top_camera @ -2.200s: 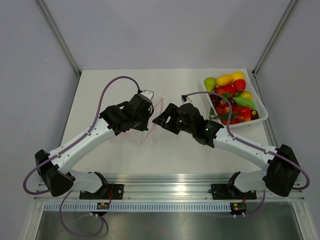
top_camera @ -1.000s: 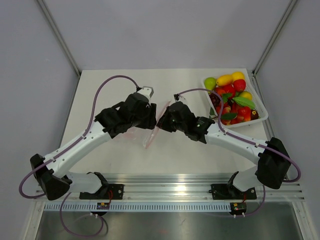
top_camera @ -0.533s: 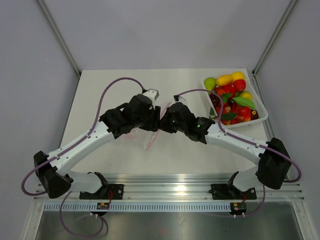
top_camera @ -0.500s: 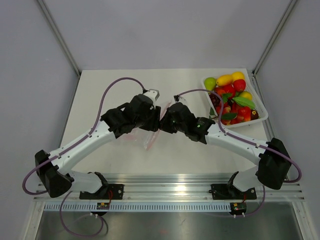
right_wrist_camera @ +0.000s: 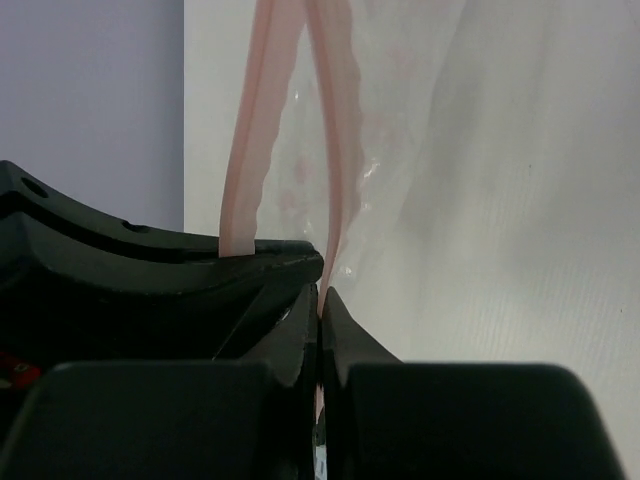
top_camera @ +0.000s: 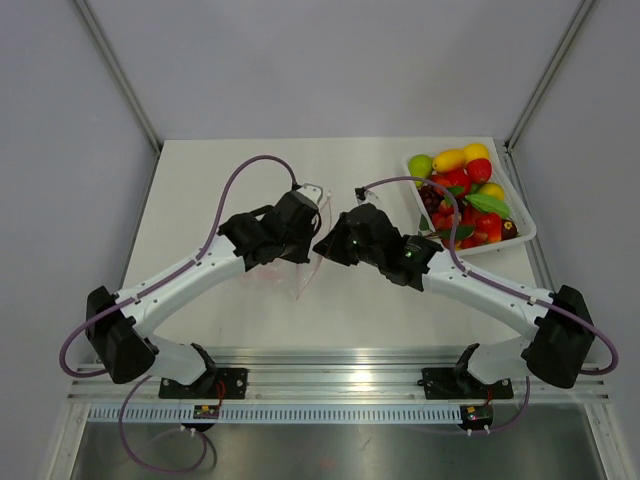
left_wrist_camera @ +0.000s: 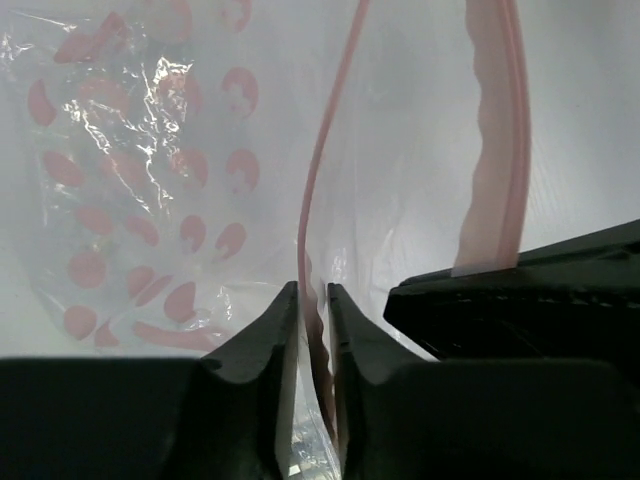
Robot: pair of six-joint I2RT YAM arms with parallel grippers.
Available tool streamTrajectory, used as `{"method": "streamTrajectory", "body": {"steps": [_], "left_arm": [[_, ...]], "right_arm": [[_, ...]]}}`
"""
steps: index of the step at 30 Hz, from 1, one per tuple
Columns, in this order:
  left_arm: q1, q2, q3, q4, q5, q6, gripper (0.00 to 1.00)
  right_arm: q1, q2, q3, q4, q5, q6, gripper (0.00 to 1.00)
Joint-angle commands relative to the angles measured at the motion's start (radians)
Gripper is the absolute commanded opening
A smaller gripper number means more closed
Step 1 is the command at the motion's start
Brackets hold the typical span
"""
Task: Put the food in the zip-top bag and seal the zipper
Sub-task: Open the zipper of the food storage bag.
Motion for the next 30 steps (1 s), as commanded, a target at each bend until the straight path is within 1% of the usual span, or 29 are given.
{"method": "streamTrajectory", "body": {"steps": [1, 2, 4, 8, 12, 15, 18, 21, 23, 25, 26, 28, 29, 30], "left_arm": [[-0.005, 0.011, 0.076, -0.009, -0.044, 0.01, 0.04], [-0.005, 0.014, 0.083, -0.014, -0.041, 0.005, 0.0], [-0.005, 0.014, 0.112, -0.032, -0.025, -0.004, 0.0], [-0.002, 0.011, 0.163, -0.066, -0.001, -0.02, 0.0], [0.006, 0.035, 0.23, -0.118, 0.056, -0.036, 0.0], [0.006, 0.065, 0.281, -0.144, 0.097, -0.04, 0.0], [0.009, 0.086, 0.301, -0.141, 0.127, -0.038, 0.0], [0.027, 0.153, 0.317, -0.131, 0.16, -0.032, 0.0], [0.039, 0.219, 0.335, -0.117, 0.174, -0.032, 0.0], [0.047, 0.268, 0.384, -0.108, 0.197, -0.038, 0.0], [0.047, 0.319, 0.404, -0.111, 0.203, -0.04, 0.0], [0.047, 0.359, 0.438, -0.106, 0.225, -0.047, 0.0], [0.047, 0.371, 0.467, -0.102, 0.229, -0.052, 0.0], [0.047, 0.4, 0.482, -0.094, 0.229, -0.056, 0.0]], "right_arm": [[0.003, -0.044, -0.011, 0.03, 0.029, 0.002, 0.0], [0.002, -0.048, -0.01, 0.007, 0.047, -0.012, 0.0], [-0.012, -0.053, 0.001, -0.038, 0.069, -0.028, 0.0], [-0.093, -0.067, 0.006, -0.127, 0.069, -0.119, 0.0], [-0.136, -0.051, 0.039, -0.223, 0.1, -0.201, 0.0], [-0.141, -0.016, 0.085, -0.282, 0.126, -0.261, 0.0], [-0.141, 0.028, 0.124, -0.331, 0.144, -0.304, 0.0], [-0.141, 0.053, 0.148, -0.365, 0.172, -0.328, 0.0], [-0.147, 0.061, 0.148, -0.374, 0.196, -0.344, 0.24], [-0.158, 0.067, 0.147, -0.375, 0.207, -0.357, 0.3], [-0.172, 0.076, 0.147, -0.389, 0.209, -0.365, 0.33], [-0.181, 0.075, 0.148, -0.4, 0.224, -0.373, 0.39], [-0.192, 0.064, 0.147, -0.406, 0.226, -0.377, 0.46], [-0.198, 0.058, 0.145, -0.406, 0.224, -0.379, 0.48]]}}
